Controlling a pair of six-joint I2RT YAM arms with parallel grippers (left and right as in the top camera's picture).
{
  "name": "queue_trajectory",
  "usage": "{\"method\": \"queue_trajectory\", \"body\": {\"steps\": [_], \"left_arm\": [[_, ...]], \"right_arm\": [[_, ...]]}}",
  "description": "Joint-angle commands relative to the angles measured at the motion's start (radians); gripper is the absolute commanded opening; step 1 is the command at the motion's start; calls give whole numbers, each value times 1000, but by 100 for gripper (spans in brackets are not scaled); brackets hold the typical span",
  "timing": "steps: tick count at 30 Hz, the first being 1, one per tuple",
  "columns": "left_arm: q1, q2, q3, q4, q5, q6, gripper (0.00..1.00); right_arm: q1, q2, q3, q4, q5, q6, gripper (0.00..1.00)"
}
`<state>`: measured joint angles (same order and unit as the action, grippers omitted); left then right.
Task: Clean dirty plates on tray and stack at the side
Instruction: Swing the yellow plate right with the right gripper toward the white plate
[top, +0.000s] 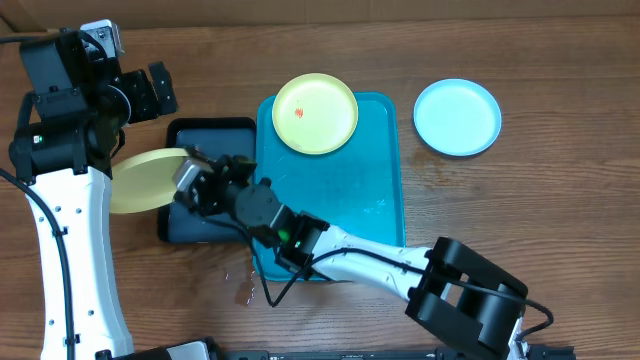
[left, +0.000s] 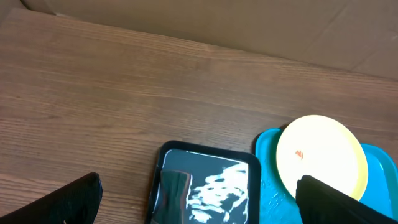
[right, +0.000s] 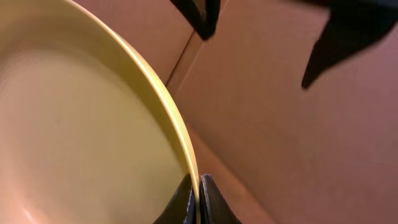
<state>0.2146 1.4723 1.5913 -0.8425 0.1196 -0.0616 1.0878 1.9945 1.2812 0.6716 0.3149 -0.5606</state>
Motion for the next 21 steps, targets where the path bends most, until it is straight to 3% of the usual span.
{"method": "queue_trajectory", "body": {"steps": [1, 21], "left_arm": [[-5, 7, 6, 2, 7, -18, 100], [-5, 7, 6, 1, 7, -18, 100]], "right_arm": [[2, -1, 29, 28, 87, -51, 4], [2, -1, 29, 53, 186, -50, 4]]}}
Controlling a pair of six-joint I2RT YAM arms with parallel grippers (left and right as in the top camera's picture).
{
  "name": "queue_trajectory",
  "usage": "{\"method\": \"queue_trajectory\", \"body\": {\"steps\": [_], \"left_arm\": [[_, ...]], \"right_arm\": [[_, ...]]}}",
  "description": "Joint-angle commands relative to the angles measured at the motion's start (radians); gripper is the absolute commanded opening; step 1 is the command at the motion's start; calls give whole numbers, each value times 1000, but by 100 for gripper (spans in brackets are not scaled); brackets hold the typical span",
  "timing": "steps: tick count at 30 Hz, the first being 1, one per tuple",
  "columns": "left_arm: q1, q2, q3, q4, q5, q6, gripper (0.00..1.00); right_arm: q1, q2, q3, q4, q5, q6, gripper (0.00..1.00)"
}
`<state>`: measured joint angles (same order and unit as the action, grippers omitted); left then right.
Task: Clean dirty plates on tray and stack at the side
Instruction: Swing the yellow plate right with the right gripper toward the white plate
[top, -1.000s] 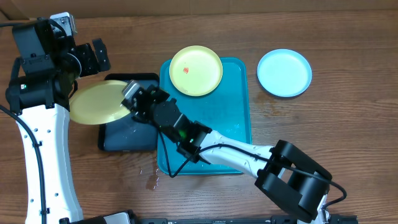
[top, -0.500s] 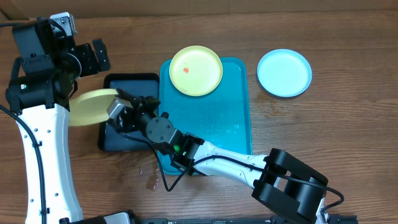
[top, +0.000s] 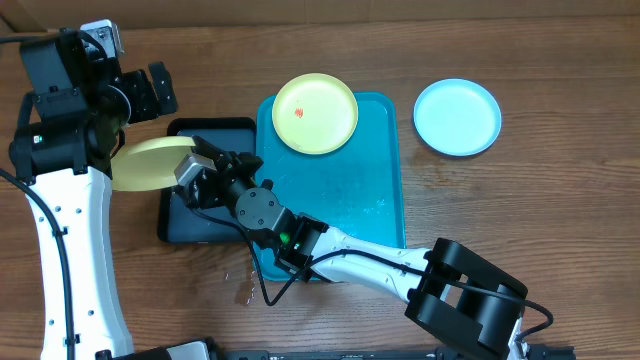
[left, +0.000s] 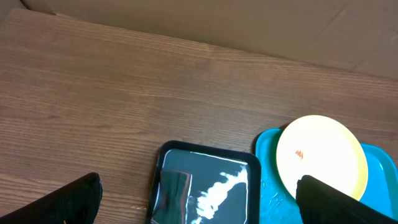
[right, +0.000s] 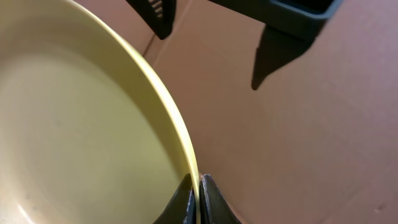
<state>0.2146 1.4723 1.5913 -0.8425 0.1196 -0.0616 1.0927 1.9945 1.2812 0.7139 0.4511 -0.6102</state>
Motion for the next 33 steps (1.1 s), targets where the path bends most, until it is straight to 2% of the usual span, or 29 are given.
{"method": "queue_trajectory", "body": {"steps": [1, 9, 11, 15, 19, 21, 27, 33], "left_arm": [[-5, 7, 6, 2, 7, -17, 100], [-5, 7, 6, 1, 7, -18, 100], [-5, 7, 6, 1, 7, -17, 100], [-5, 7, 6, 1, 7, -18, 100], [-5, 7, 6, 1, 7, -18, 100], [-5, 7, 6, 1, 7, -17, 100], [-5, 7, 6, 1, 7, -17, 100], [-5, 7, 6, 1, 7, -17, 100]], "right_arm": [[-3, -1, 29, 11, 63, 0, 4], [-3, -1, 29, 10, 117, 43, 4], [-3, -1, 29, -16, 117, 104, 4], [-3, -1, 29, -180, 116, 328, 4], [-3, -1, 29, -413, 82, 650, 4], [-3, -1, 29, -477, 71, 735, 4], [-17, -60, 29, -476, 71, 740, 4], [-93, -187, 29, -533, 71, 738, 4]]}}
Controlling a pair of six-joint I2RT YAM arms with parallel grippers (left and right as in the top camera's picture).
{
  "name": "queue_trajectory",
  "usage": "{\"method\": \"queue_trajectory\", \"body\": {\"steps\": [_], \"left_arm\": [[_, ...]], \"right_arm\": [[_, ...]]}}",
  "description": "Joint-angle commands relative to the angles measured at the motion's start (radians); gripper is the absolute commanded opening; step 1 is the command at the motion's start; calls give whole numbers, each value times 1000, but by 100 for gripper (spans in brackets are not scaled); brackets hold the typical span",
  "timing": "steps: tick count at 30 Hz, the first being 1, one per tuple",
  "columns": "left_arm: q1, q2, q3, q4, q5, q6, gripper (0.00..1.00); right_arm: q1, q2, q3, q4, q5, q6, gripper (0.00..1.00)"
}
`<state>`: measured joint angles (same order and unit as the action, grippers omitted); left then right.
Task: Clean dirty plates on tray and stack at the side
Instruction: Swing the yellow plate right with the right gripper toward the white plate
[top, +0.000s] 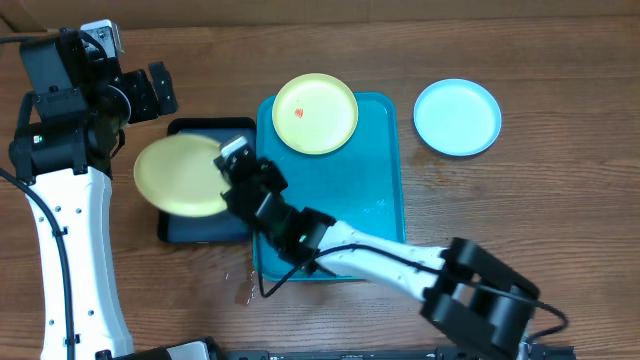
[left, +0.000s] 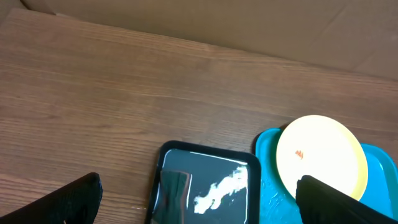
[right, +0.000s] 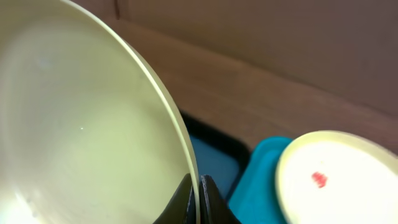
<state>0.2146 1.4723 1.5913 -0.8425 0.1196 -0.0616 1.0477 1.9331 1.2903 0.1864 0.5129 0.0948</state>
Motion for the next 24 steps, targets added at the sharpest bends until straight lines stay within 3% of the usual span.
{"method": "queue_trajectory", "body": {"steps": [1, 12, 24], "left_arm": [[-5, 7, 6, 1, 7, -17, 100], [-6, 7, 6, 1, 7, -17, 100], [-6, 7, 6, 1, 7, -17, 100]], "right_arm": [[-62, -149, 20, -29, 10, 33, 4], [-282, -347, 20, -426, -100, 129, 4], [-832, -352, 18, -623, -532, 352, 4]]}}
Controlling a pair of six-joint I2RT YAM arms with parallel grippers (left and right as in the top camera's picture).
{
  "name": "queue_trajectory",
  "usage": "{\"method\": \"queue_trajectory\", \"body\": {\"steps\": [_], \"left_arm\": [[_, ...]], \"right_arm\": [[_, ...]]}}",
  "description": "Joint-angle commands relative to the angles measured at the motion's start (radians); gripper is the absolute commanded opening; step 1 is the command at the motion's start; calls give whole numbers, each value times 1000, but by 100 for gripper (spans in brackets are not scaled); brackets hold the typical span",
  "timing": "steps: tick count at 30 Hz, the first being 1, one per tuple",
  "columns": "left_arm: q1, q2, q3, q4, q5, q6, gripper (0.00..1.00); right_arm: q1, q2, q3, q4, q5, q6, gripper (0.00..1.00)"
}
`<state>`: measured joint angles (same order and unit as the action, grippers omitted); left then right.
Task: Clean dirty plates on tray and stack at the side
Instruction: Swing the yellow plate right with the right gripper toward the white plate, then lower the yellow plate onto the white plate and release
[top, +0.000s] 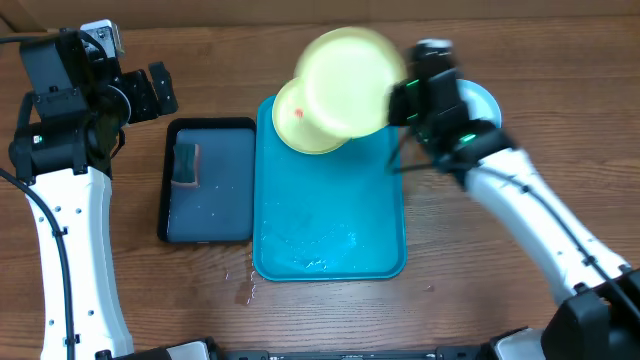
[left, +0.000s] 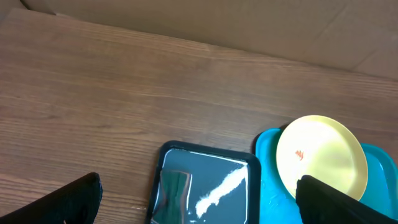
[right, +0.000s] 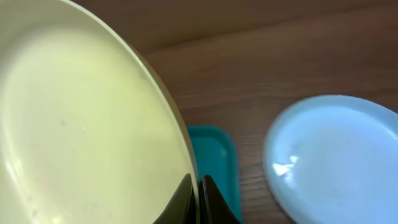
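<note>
My right gripper (top: 398, 100) is shut on the rim of a plain yellow plate (top: 345, 68), held in the air over the far end of the teal tray (top: 330, 210). In the right wrist view the plate (right: 81, 124) fills the left side, with its rim pinched between the fingers (right: 186, 196). Under it on the tray lies a second yellow plate with a red stain (top: 288, 125), also seen from the left wrist (left: 320, 155). A light blue plate (right: 329, 155) lies on the table to the right. My left gripper (left: 199, 202) is open and empty, high at the far left.
A black basin (top: 240, 125) of water stands left of the tray, with a green sponge (top: 187, 165) in its far left corner. Water drops lie on the tray's near end and on the table before it. A cardboard wall lines the far edge.
My right gripper, still shut on the plain yellow plate, was over the black basin. It is now at the right, over the tray's far end beside the blue plate. The sponge shows uncovered.
First the right gripper held the yellow plate tilted at the left edge of the basin. Then it held it a little higher there, then flatter over the basin. Now the plate is over the tray's far right. My left arm stayed still and open throughout.
</note>
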<state>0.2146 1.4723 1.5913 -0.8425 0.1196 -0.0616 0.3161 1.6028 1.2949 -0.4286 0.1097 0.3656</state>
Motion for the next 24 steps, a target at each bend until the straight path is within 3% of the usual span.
{"method": "queue_trajectory", "body": {"steps": [1, 11, 24], "left_arm": [[-5, 7, 6, 1, 7, -18, 100], [-5, 7, 6, 1, 7, -17, 100], [-5, 7, 6, 1, 7, -17, 100]], "right_arm": [[-137, -22, 12, -18, -131, 81, 4], [-456, 23, -26, -23, -131, 82, 4], [-471, 277, -26, 68, -181, 84, 4]]}}
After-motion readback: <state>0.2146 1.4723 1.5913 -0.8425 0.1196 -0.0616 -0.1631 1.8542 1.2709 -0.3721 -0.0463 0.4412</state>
